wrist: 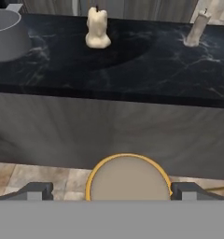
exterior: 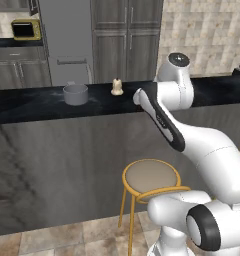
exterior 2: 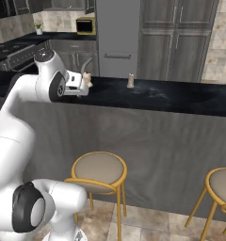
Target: Pick the candle and candle from the dining table and place them in the open cabinet. Close the cabinet after placing the objects.
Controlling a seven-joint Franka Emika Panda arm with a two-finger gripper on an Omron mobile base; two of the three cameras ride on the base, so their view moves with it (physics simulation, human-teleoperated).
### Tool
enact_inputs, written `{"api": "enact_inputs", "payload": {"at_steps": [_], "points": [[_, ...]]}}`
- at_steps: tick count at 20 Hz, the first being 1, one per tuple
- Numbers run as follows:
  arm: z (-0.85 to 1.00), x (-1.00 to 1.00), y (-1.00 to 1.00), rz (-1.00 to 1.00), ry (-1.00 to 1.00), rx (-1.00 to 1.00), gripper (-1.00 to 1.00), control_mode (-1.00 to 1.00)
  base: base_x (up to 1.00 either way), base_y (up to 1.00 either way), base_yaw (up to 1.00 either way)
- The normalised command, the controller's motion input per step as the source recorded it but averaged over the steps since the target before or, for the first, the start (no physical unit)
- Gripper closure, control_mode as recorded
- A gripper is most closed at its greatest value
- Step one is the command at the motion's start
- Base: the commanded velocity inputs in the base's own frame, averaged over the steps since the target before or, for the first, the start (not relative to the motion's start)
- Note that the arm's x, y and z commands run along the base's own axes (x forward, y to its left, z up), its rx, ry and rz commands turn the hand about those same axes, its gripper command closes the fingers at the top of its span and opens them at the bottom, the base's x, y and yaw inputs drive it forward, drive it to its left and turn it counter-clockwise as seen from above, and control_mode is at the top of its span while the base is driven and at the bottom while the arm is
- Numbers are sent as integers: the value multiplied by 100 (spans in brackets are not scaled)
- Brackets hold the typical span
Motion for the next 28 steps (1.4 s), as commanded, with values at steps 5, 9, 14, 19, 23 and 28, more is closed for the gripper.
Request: {"api": "enact_inputs", "payload": {"at_steps": [5,9,14,19,23,28], "points": [[7,18,2,0,0,0,-100,-100,0,0,0],[5,16,6,1,0,0,-100,-100,0,0,0],[1,20,8,1,0,0,-100,-100,0,0,0],[0,21,7,0,0,0,-100,-100,0,0,0],[0,18,3,0,0,0,-100,-100,0,0,0],[0,17,6,0,-2,0,-100,-100,0,0,0]]}}
